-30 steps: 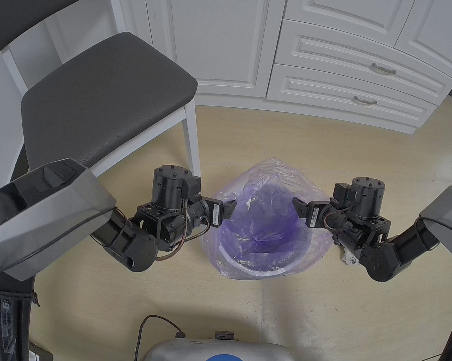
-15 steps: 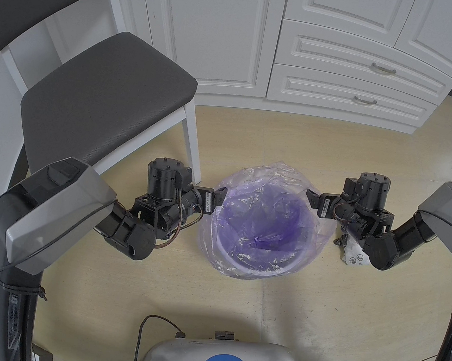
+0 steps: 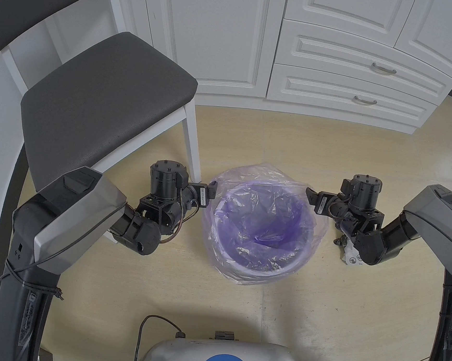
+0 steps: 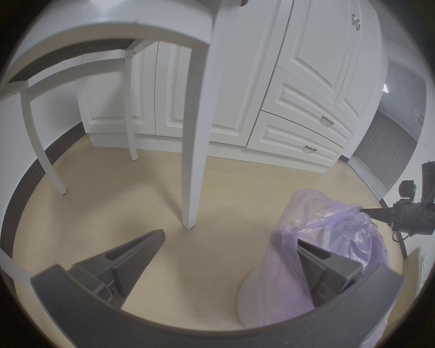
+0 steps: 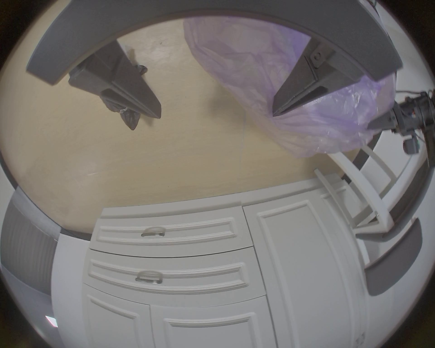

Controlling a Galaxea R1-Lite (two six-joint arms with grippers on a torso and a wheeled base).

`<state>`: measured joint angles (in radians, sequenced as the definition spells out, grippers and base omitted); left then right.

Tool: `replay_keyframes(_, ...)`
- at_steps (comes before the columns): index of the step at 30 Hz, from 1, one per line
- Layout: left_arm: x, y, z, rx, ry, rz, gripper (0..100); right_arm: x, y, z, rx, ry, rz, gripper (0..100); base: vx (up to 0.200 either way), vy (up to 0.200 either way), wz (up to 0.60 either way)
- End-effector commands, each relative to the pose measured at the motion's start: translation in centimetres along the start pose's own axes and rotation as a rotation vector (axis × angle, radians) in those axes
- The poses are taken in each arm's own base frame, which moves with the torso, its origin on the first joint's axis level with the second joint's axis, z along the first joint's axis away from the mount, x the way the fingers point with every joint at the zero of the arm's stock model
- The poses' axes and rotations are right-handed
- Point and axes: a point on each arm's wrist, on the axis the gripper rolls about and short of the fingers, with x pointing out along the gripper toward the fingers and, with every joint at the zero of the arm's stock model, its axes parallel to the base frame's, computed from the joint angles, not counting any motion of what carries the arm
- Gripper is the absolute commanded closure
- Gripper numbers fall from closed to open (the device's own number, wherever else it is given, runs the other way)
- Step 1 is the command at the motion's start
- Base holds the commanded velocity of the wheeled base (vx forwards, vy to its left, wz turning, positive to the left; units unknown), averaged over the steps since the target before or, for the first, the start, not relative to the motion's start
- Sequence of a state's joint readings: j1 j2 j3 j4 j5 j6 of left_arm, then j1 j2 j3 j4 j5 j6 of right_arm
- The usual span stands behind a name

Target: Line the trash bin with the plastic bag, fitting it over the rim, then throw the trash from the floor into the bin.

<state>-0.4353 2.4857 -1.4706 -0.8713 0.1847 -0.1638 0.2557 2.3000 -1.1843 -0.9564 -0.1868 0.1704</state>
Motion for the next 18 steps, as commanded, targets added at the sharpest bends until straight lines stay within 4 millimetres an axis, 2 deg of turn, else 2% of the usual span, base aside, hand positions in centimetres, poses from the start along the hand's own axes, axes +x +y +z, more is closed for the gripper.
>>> replay_keyframes(1,1.1,0.4,-1.6,0.000,0.015,0.014,0,1.3,0.5,-1.4,0.040,0.009,0.008,0,0.000,0.000,0.00)
replay_keyframes(6,1.2,0.9,-2.3,0.006,0.044,0.026,0,1.7,0.7,-1.8,0.059,0.015,0.009,0,0.000,0.000,0.00)
replay_keyframes(11,1.2,1.4,-3.3,0.025,0.152,0.052,0,1.6,0.7,-1.7,0.059,0.015,0.009,0,0.000,0.000,0.00)
replay_keyframes(18,1.1,1.7,-3.8,0.035,0.202,0.061,0,1.5,0.8,-1.2,0.064,0.001,0.012,0,0.000,0.000,0.00)
